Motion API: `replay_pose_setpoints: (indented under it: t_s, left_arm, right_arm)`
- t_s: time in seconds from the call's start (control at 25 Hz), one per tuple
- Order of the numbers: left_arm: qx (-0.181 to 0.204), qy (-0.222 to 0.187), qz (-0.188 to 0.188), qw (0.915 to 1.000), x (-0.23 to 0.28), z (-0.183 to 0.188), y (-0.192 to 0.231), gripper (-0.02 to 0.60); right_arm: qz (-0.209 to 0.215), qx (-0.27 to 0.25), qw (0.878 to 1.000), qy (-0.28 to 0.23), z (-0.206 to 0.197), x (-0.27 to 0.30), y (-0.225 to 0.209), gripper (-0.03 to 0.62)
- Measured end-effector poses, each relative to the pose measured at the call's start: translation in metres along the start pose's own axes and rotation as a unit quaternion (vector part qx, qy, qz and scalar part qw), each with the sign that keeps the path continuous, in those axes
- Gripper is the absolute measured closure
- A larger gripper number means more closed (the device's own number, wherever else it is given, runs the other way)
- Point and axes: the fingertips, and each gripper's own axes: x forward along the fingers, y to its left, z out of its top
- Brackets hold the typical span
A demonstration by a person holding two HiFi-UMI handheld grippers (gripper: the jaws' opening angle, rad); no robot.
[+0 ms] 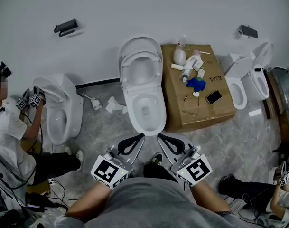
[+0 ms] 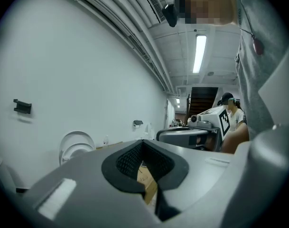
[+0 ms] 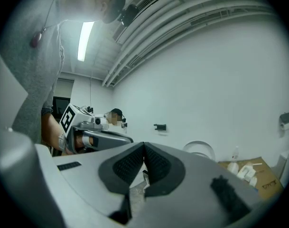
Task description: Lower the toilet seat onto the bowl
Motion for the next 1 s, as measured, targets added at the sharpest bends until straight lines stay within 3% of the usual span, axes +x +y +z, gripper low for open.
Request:
replay_pose_setpoints:
  t_s: [0.6, 1.0]
  left_arm:
    - [0.0, 0.003, 0.05, 0.9987, 0.069, 0.001, 0.023, 0.575]
    - [-0.004, -0.004, 0.05, 0.9987, 0.098, -0.005, 0.094, 0.575]
  right_arm:
    - [0.038, -0.002, 0.999, 0.005, -0.01, 0.008, -0.079, 0.579]
    - [0.019, 0.0, 1.0, 0.006, -0.008, 0.068, -0.119, 0.579]
